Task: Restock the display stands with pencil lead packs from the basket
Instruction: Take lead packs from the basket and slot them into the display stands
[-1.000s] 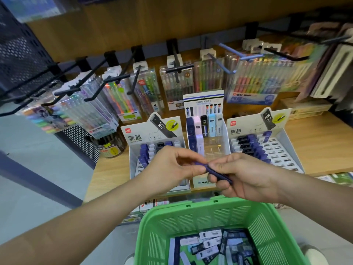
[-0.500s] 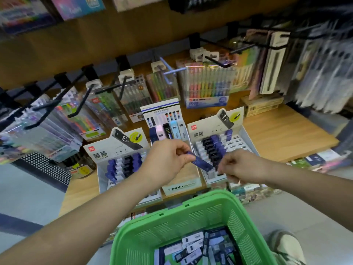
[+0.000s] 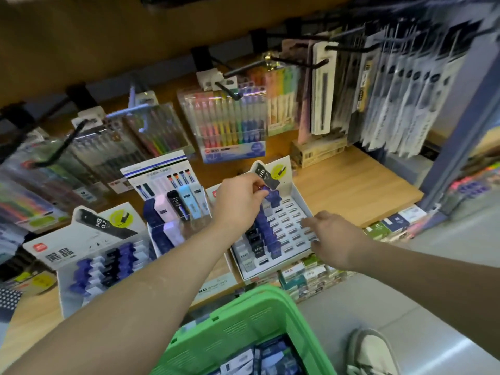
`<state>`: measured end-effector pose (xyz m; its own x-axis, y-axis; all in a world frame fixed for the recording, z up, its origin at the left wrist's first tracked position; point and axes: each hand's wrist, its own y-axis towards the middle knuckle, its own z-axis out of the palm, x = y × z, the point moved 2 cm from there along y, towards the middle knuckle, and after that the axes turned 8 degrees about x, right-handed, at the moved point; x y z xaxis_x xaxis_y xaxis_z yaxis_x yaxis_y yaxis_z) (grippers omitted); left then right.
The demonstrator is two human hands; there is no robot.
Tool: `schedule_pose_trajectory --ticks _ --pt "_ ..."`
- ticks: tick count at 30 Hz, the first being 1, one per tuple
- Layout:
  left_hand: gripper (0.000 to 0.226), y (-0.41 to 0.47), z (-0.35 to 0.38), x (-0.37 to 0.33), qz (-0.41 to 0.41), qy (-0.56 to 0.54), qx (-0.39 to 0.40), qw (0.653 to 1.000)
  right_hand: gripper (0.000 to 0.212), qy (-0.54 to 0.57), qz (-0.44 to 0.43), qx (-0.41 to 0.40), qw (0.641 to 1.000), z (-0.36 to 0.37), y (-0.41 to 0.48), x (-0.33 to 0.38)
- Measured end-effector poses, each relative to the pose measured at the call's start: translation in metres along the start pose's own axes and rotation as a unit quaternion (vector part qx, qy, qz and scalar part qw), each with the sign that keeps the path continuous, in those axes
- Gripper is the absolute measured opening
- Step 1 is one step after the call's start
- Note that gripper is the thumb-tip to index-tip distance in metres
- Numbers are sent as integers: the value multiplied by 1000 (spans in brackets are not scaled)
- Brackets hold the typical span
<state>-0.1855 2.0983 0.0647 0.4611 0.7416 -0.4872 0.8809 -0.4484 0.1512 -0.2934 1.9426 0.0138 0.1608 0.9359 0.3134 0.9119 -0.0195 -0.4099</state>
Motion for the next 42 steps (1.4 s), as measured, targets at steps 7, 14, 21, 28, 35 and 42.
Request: schedule_pose_trajectory --ticks 7,14,21,28,35,42 --pt "15 22 34 7 33 77 37 996 42 -26 -17 -47 998 6 20 7" --pt "20 26 41 9 56 118 61 990 44 0 -36 -27 999 17 20 0" --pt "21 31 53 0 68 200 125 969 44 -6 -37 -27 999 22 23 -4" --pt "24 23 33 -16 40 148 62 986 46 12 -54 -17 998 13 15 -3" --pt "16 -96 -25 9 -44 -53 -8 998 36 -23 -82 -48 995 -25 -12 19" --pt "13 -205 5 80 -199 -104 29 974 29 -49 -152 134 978 7 -52 86"
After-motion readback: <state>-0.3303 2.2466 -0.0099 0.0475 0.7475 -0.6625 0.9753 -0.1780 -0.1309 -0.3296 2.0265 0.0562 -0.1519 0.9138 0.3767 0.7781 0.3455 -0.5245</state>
